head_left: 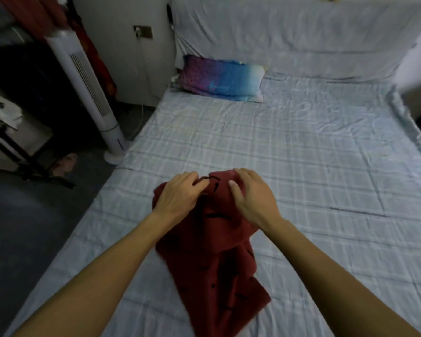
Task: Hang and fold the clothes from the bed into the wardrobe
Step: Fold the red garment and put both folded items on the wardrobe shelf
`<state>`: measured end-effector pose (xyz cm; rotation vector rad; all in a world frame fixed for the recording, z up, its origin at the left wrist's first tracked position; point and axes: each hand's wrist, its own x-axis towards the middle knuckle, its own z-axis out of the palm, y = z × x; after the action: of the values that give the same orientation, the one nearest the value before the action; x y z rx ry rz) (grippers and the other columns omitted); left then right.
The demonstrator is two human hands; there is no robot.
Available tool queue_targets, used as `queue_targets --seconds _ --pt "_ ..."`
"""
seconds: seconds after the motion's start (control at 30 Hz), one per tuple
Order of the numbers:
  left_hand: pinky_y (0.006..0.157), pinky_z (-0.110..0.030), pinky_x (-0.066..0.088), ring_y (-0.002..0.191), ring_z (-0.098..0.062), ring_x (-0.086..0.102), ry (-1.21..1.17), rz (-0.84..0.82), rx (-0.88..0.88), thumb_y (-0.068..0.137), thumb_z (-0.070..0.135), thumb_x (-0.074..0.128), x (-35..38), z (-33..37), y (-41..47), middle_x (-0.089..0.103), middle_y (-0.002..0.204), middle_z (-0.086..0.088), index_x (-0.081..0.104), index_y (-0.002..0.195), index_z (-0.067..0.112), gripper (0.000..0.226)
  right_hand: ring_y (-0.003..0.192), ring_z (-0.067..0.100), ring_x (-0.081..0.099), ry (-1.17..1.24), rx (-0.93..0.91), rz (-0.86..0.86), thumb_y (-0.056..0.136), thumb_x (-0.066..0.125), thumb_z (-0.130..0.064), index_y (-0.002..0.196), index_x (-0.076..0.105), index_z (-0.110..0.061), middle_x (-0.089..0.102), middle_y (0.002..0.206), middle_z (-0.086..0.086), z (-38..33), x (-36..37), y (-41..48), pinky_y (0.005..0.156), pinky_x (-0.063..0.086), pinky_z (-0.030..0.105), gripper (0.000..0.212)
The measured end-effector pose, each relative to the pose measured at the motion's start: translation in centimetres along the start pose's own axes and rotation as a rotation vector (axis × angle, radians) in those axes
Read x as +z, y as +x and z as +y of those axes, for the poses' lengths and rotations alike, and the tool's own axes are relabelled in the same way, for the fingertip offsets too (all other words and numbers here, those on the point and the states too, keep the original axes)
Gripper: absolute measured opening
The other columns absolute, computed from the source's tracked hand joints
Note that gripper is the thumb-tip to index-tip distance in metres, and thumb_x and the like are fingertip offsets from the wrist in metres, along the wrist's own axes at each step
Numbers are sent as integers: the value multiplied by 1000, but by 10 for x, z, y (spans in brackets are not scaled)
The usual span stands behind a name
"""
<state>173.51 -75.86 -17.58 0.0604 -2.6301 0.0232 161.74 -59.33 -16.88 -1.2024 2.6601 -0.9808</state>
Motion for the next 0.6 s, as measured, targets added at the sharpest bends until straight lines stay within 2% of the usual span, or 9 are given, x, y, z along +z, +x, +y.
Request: queue_targets --seconds 0.17,0.23,0.3,0.37,0.47,0.53,0.6 --pt "51 -28 32 58 -21 48 50 74 29 80 6 71 -85 41 17 51 74 -5 66 100 11 21 125 17 45 127 -133 -60 97 43 -44 134 50 -19 53 133 0 -47 -83 -22 104 32 26 45" --pt "50 -30 37 60 -21 49 64 118 43 83 6 68 -112 58 22 53 75 -6 65 103 12 21 122 18 48 153 -167 -90 98 39 -43 128 57 -21 59 129 0 -64 -116 -30 104 33 33 41" --pt "50 -34 42 61 -22 52 76 174 45 84 7 66 -136 75 29 55 76 -6 64 104 13 21 111 19 57 164 -153 -114 100 35 -40 115 65 -20 66 119 0 -75 -145 -37 98 40 39 38" --pt "51 -35 44 62 -24 53 83 228 39 86 11 60 -159 89 36 56 76 -6 62 105 15 20 104 17 59 203 -100 -157 99 39 -34 109 68 -19 67 114 -1 -81 -172 -45 92 43 34 34" --pt "51 -32 43 61 -25 56 94 285 42 87 20 53 -184 105 43 58 78 -6 59 105 18 19 96 7 57 280 -32 -301 93 51 -23 110 68 -21 64 106 -11 -84 -208 -61 81 42 20 24" --pt "52 -32 44 63 -25 57 108 293 47 88 21 53 -194 111 45 60 80 -6 60 105 17 18 81 4 59 255 -2 -365 92 56 -27 93 71 -24 67 90 -11 -84 -222 -71 72 44 19 16" --pt "52 -33 45 65 -25 59 129 277 28 89 22 51 -198 113 46 62 82 -6 64 103 14 21 69 5 57 143 -46 -268 90 59 -32 74 68 -25 66 74 -8 -84 -229 -75 67 41 25 20"
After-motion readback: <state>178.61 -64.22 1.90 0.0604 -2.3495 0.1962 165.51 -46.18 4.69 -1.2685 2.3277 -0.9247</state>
